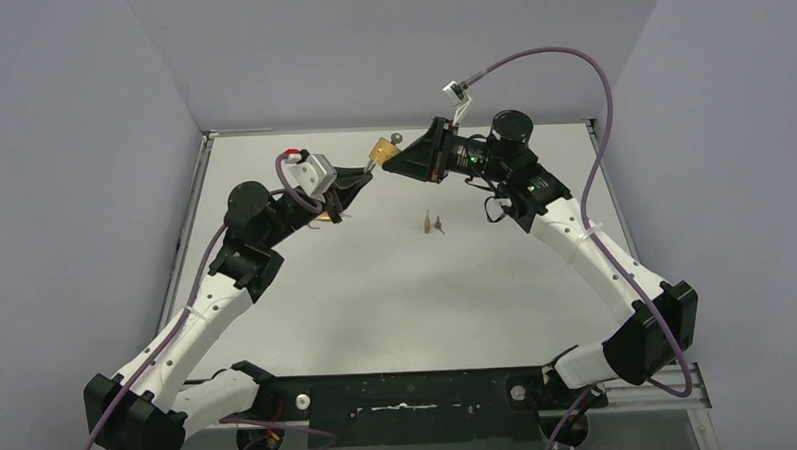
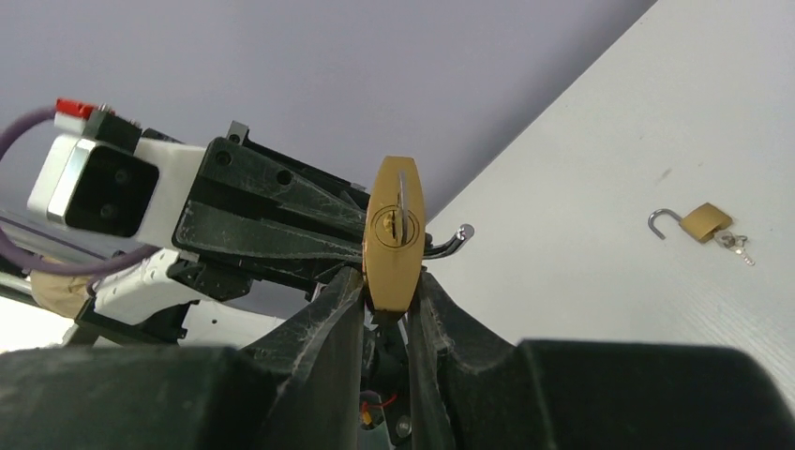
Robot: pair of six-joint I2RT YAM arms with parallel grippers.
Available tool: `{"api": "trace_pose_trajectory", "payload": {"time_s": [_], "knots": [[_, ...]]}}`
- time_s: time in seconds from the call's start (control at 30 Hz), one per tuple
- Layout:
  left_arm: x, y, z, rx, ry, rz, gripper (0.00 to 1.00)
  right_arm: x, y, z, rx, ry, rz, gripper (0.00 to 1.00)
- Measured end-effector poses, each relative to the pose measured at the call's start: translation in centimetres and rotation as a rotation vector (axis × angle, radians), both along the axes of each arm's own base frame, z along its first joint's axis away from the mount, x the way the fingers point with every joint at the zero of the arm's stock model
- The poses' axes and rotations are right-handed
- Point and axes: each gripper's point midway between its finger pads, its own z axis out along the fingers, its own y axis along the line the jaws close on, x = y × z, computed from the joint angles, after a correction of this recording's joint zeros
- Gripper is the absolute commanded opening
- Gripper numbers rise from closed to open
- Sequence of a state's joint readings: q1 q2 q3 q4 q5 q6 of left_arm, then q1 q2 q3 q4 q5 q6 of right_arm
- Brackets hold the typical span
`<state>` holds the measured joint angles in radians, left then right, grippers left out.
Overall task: Lock with the key
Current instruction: Lock the lock.
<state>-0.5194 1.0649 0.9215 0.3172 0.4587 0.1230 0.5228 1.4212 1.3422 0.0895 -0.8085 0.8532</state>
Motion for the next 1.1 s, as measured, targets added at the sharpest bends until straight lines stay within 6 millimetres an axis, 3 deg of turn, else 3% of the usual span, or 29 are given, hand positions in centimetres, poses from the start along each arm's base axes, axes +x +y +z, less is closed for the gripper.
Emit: {"api": "trace_pose_trajectory", "payload": {"time_s": [0.07, 0.1, 0.2, 0.27, 0.33, 0.6, 0.83, 1.1], "knots": [[-0.4, -0.1, 0.6, -0.047, 0.053, -0.034, 0.0, -0.1, 0.0, 0.5, -0.006, -0.031, 0.008, 0.01], [-0.6, -0.1, 1.0, -0.073, 0.079, -0.05, 0.0, -0.2, 0.0, 0.9, -0.009, -0.051, 0.013, 0.11], [-0.9, -0.3, 1.9, -0.142, 0.152, -0.096, 0.0, -0.4, -0.1, 1.7, -0.016, -0.127, 0.017, 0.55], [-1.6, -0.6, 2.5, -0.185, 0.21, -0.164, 0.0, 0.0, -0.2, 1.9, -0.027, -0.182, -0.004, 0.73], [-2.9, -1.3, 3.4, -0.219, 0.261, -0.26, 0.0, 0.5, -0.2, 1.8, -0.047, -0.236, -0.023, 0.98], [-3.4, -1.0, 5.4, -0.315, 0.396, -0.413, 0.0, 1.5, -0.4, 3.3, -0.036, -0.387, -0.064, 0.99], [-4.0, -0.5, 6.3, -0.319, 0.41, -0.445, 0.0, 0.8, -1.2, 5.1, 0.059, -0.429, -0.002, 0.87], [-3.0, 0.4, 6.3, -0.32, 0.428, -0.428, 0.0, -1.2, -1.6, 6.6, 0.175, -0.453, 0.177, 0.74]]}}
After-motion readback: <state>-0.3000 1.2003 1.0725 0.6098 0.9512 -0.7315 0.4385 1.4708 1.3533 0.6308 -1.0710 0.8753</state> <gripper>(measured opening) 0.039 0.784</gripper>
